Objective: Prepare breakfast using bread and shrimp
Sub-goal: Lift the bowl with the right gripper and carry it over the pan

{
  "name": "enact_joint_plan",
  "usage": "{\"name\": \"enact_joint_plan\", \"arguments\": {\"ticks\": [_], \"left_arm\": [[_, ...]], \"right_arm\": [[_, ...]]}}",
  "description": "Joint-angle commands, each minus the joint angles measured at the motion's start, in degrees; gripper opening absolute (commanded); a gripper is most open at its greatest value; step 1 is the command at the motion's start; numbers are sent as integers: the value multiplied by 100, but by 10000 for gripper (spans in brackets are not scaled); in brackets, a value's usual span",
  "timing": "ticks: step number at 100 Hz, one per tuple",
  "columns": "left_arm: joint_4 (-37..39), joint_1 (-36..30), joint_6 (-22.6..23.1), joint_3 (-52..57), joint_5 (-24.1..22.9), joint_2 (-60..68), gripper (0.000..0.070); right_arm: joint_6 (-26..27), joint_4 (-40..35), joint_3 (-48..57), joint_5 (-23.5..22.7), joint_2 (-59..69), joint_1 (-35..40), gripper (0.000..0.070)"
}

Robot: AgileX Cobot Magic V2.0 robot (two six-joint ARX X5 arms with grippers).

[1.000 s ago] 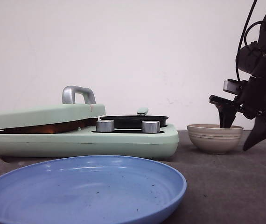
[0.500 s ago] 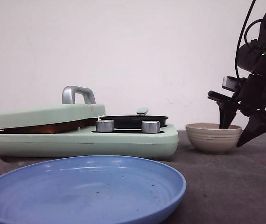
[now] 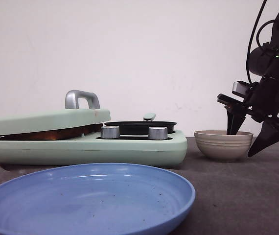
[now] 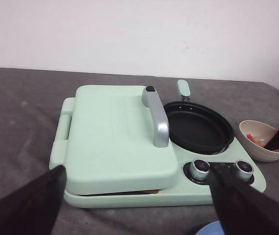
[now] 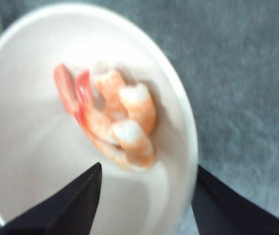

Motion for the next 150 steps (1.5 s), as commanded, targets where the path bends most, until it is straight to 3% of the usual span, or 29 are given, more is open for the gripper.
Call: {"name": "enact_joint_plan", "arguments": {"ticks": [1, 16, 31, 37, 80, 104, 150], "left_arm": [[105, -7, -11, 22, -28, 0, 515], [105, -7, -11, 22, -35, 0, 515], [105, -7, -11, 22, -35, 0, 515], [105, -7, -9, 22, -37, 0, 515], [103, -7, -11, 22, -37, 0, 515], [98, -7, -11, 22, -37, 0, 515], [96, -7, -11, 22, -37, 0, 515]], "right_arm": [[-61, -26, 66, -9, 131, 15, 327], [-92, -94, 66, -11, 131, 15, 306], [-157, -144, 66, -7, 131, 11, 65], [-219, -170, 66, -4, 131, 11, 0], [-240, -129, 66, -31, 103, 11, 0], [-236, -4, 186, -275, -111, 9, 0], [-79, -485, 1794, -608, -365, 282, 0]]}}
